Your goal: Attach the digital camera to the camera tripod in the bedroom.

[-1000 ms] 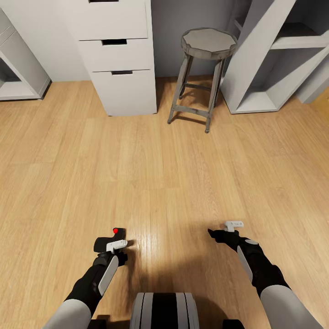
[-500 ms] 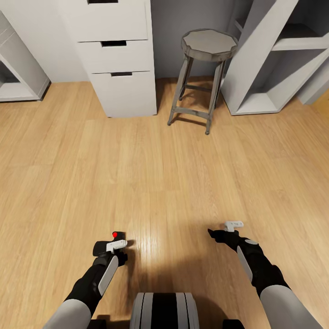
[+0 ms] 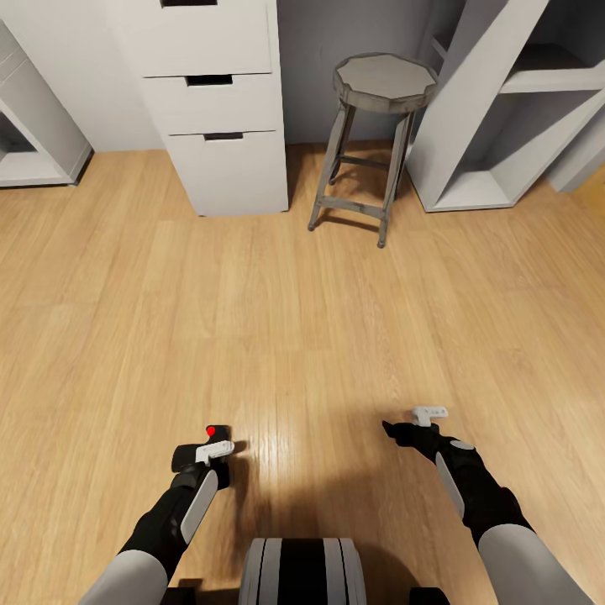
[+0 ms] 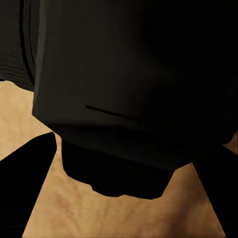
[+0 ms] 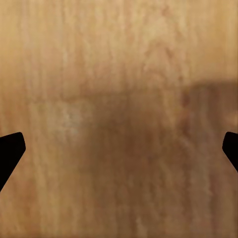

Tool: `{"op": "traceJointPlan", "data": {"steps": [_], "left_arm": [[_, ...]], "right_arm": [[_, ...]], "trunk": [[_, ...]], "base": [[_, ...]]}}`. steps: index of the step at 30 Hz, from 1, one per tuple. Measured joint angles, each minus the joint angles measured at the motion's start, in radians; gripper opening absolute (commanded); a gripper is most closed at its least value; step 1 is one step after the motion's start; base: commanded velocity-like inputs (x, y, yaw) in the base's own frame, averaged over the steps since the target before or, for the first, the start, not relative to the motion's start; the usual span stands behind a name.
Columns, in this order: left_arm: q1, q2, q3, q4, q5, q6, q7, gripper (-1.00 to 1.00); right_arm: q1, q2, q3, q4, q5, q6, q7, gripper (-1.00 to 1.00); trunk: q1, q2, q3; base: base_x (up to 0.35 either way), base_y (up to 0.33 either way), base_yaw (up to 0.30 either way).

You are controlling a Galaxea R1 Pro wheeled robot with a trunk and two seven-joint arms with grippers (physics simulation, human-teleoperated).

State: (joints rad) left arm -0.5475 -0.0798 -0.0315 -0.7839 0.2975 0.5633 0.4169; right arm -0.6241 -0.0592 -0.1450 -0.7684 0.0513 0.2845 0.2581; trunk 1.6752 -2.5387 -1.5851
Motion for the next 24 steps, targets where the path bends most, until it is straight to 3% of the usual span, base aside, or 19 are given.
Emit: {"op": "traceJointPlan", "data": {"steps": [13, 19, 22, 23, 24], "left_arm": [[0.0, -0.001, 0.0, -0.008, -0.003, -0.003, 0.002, -1.0], [0.0, -0.01, -0.013, -0.078, -0.002, -0.001, 0.011, -1.0], [0.0, -0.011, -0.031, -0.153, -0.001, 0.006, 0.011, -1.0], [0.0, -0.04, -0.158, -0.265, 0.005, 0.175, 0.217, -1.0], [0.001, -0.089, -0.175, -0.43, 0.059, 0.159, 0.237, -1.0]], "right_arm": [[0.0, 0.0, -0.001, 0.0, -0.002, 0.0, 0.0, 1.0], [0.0, -0.001, -0.004, -0.002, -0.006, -0.002, 0.001, 1.0], [0.0, 0.0, -0.005, -0.013, -0.01, -0.001, 0.004, 1.0], [0.005, 0.034, -0.001, -0.148, -0.055, 0.118, 0.113, 1.0], [0.004, 0.037, -0.001, -0.211, -0.056, 0.124, 0.125, 1.0]], "trunk": [[0.0, 0.0, 0.0], [0.0, 0.0, 0.0], [0.0, 0.0, 0.0], [0.0, 0.0, 0.0], [0.0, 0.0, 0.0]], "base": [[0.0, 0.0, 0.0], [0.0, 0.0, 0.0], [0.0, 0.0, 0.0], [0.0, 0.0, 0.0], [0.0, 0.0, 0.0]]}}
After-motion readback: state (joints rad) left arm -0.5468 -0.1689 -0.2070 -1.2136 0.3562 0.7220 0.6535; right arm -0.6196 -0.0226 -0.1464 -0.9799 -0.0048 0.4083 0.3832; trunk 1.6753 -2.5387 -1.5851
